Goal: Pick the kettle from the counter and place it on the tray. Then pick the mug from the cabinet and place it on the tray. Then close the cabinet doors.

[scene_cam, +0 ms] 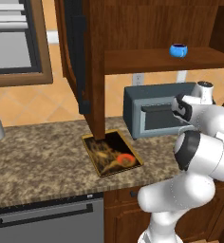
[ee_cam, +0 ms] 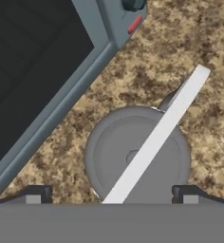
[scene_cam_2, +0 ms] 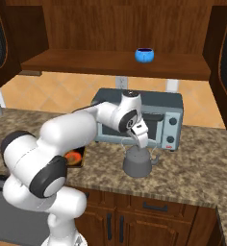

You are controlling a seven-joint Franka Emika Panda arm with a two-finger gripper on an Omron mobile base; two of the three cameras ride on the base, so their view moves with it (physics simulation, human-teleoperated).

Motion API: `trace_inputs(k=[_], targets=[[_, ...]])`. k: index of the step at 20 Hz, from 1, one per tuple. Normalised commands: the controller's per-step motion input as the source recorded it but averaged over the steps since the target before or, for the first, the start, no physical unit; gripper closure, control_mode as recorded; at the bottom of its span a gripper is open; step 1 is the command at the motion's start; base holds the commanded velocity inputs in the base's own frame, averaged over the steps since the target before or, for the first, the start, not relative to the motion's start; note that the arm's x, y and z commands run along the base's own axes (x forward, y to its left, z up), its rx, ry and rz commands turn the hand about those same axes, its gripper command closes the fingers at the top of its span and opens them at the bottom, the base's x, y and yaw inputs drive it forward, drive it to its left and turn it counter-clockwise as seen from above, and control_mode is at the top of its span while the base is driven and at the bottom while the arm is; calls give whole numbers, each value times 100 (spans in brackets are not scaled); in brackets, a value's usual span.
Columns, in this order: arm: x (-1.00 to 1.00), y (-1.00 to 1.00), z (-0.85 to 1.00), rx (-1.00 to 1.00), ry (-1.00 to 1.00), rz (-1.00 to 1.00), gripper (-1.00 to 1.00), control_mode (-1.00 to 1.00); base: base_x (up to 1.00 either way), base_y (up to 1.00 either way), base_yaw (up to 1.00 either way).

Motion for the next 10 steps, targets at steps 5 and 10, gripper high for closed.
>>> trace_inputs(k=[5, 10], targets=[[12, 0, -25, 0, 1, 0, -100, -100, 0, 0, 0], [1, -2, -17, 0, 0, 0, -100, -100, 0, 0, 0]])
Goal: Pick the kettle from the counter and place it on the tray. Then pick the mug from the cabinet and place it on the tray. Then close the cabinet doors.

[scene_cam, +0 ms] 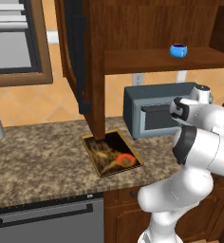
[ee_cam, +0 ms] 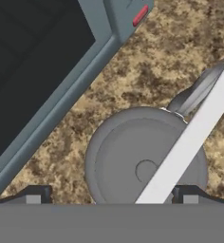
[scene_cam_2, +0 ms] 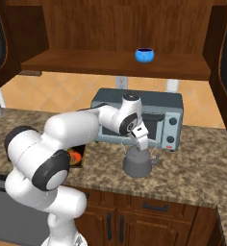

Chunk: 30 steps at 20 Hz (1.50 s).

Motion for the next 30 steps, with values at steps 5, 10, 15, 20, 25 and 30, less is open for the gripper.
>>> trace_inputs(k=[5, 10, 15, 20, 25, 30], targets=[[-29, -5, -5, 0, -4, 0, 100, -100, 0, 0, 0], [-15, 2, 0, 0, 1, 0, 100, -100, 0, 0, 0], [-18, 17, 26, 0, -3, 3, 100, -100, 0, 0, 0], [-19, 54, 38, 7, -1, -8, 100, -100, 0, 0, 0], [-12, 80, 10, 2, 0, -15, 100, -100, 0, 0, 0], [8, 93, 0, 0, 0, -13, 100, -100, 0, 0, 0]])
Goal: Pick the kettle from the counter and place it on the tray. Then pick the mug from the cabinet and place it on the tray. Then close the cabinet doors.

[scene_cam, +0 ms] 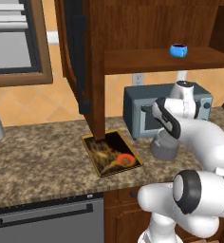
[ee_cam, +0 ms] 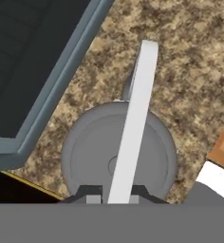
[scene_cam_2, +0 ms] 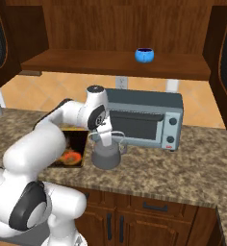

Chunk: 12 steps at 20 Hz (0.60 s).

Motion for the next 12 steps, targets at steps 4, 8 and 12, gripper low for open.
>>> trace_inputs(k=[4, 8, 12], targets=[[7, 94, 0, 0, 0, -9, 100, -100, 0, 0, 0], [0, 90, 0, 0, -2, -2, 100, -100, 0, 0, 0], [0, 73, 0, 0, -15, 0, 100, -100, 0, 0, 0]])
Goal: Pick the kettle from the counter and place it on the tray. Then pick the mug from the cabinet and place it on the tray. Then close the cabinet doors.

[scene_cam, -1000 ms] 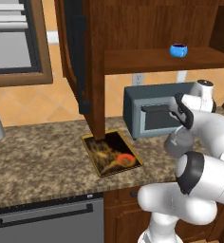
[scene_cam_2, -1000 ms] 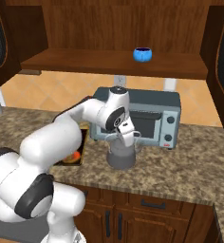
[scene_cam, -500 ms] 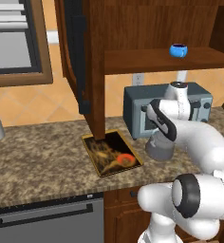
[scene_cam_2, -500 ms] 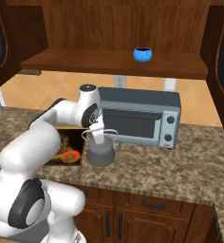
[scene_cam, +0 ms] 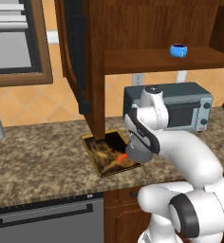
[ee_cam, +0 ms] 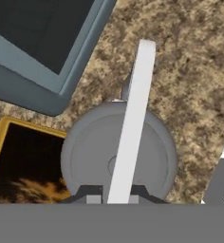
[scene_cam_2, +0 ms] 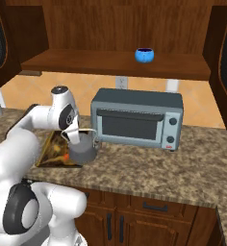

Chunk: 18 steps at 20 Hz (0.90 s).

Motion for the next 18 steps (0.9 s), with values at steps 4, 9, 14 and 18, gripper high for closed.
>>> trace_inputs(k=[4, 9, 14, 18], targets=[[33, 64, 0, 0, -10, 0, 100, -100, 0, 0, 0], [52, 58, 0, 0, 0, 0, 100, -100, 0, 0, 0], [53, 50, 1, 0, 0, 0, 100, -100, 0, 0, 0], [41, 30, -18, 9, 1, 0, 100, -100, 0, 0, 0]])
